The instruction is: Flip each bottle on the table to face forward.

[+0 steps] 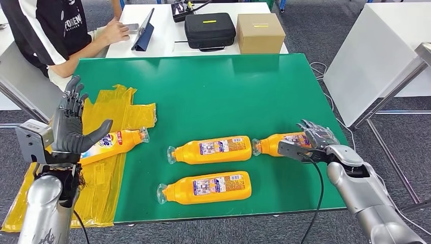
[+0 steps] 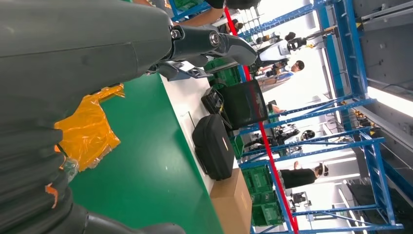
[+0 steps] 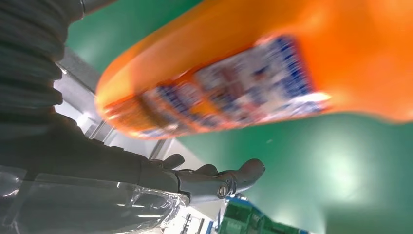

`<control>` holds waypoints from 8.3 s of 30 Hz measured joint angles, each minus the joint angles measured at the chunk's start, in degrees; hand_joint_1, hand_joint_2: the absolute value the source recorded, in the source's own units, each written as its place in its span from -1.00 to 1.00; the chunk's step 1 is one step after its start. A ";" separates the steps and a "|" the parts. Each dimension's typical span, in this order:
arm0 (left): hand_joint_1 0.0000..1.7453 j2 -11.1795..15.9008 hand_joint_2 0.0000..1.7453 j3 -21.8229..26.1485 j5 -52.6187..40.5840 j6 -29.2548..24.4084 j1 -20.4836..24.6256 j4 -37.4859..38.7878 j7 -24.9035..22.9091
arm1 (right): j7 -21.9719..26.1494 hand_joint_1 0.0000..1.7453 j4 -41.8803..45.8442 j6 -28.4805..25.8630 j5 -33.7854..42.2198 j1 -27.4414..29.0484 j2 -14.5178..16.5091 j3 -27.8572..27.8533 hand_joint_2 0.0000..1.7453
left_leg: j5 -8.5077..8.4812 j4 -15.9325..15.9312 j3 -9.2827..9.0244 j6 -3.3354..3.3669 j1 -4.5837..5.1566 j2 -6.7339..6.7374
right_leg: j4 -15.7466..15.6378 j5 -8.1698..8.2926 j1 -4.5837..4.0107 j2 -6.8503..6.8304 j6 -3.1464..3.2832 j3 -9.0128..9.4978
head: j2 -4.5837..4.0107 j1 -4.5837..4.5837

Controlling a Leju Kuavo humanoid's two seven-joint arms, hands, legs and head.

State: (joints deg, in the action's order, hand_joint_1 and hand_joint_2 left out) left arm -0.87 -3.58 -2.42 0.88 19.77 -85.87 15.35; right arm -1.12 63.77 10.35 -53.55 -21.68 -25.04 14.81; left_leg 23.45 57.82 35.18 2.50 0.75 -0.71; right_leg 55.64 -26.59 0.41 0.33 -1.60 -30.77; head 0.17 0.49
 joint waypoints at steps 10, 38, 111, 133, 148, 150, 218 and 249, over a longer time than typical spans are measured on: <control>-1.00 -0.37 1.00 0.00 -0.29 -0.24 -0.11 0.15 -0.39 | -3.28 -1.00 -6.64 -2.96 -3.51 -1.22 3.70 1.03 1.00 | 0.03 0.00 -0.06 -0.01 -0.02 0.12 | -0.03 -0.01 -0.02 0.04 0.00 0.02 | 0.00 0.01; -1.00 -0.51 1.00 0.22 -0.89 -1.44 -1.30 2.49 -1.03 | -4.22 -1.00 -10.84 -7.58 -7.52 -4.17 4.65 -3.05 1.00 | -0.17 0.00 -0.35 0.27 0.13 0.11 | -0.05 0.25 0.12 0.09 -0.26 0.30 | 0.01 0.01; -1.00 -1.27 1.00 0.29 -3.20 -1.99 -2.37 4.50 -2.85 | -4.43 1.00 7.24 -18.15 -3.76 6.57 12.64 -15.45 1.00 | -0.17 -0.01 0.06 0.25 0.08 0.07 | -0.03 0.20 0.10 0.05 -0.27 -0.10 | 0.01 0.01; -1.00 -2.76 1.00 -6.39 -5.27 2.63 0.50 5.81 -4.45 | 9.17 1.00 16.40 -15.82 19.44 11.31 22.89 -16.16 1.00 | -0.17 -0.01 0.08 0.25 0.07 0.08 | -0.03 0.20 0.10 0.05 -0.26 -0.12 | 0.01 0.02; -1.00 -3.54 1.00 -17.99 -4.42 8.70 7.31 12.83 -3.73 | 20.43 1.00 18.58 2.99 42.75 11.12 26.35 -5.49 1.00 | -0.18 -0.01 0.10 0.23 0.04 0.09 | -0.01 0.20 0.08 0.05 -0.26 -0.12 | 0.01 0.01; -1.00 -3.62 1.00 -19.18 -3.96 9.13 7.55 13.33 -3.53 | 20.85 1.00 18.52 4.15 44.38 11.03 26.37 -4.13 1.00 | -0.18 -0.01 0.10 0.23 0.05 0.08 | -0.02 0.20 0.09 0.05 -0.26 -0.13 | 0.01 0.01; -1.00 -6.58 1.00 -28.03 8.02 8.80 5.04 7.58 -7.05 | 18.45 1.00 4.86 -9.94 45.49 0.24 30.29 7.47 1.00 | -0.19 -0.01 0.13 0.22 0.05 0.06 | -0.01 0.20 0.08 0.05 -0.27 -0.14 | 0.01 0.01; -1.00 -6.48 1.00 -26.85 7.85 6.76 5.51 7.64 -5.99 | 17.42 1.00 1.45 -1.99 44.93 -1.49 31.17 15.81 1.00 | -0.19 -0.01 0.14 0.22 0.05 0.05 | -0.01 0.20 0.09 0.04 -0.26 -0.14 | 0.00 0.01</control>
State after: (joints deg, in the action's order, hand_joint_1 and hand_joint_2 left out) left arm -7.35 -30.44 5.43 7.64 25.28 -78.23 9.36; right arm 16.30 65.22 8.35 -8.62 -23.17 6.14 30.62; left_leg 23.26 57.81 35.32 2.72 0.80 -0.65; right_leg 55.63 -26.39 0.50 0.37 -1.87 -30.92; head 0.17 0.50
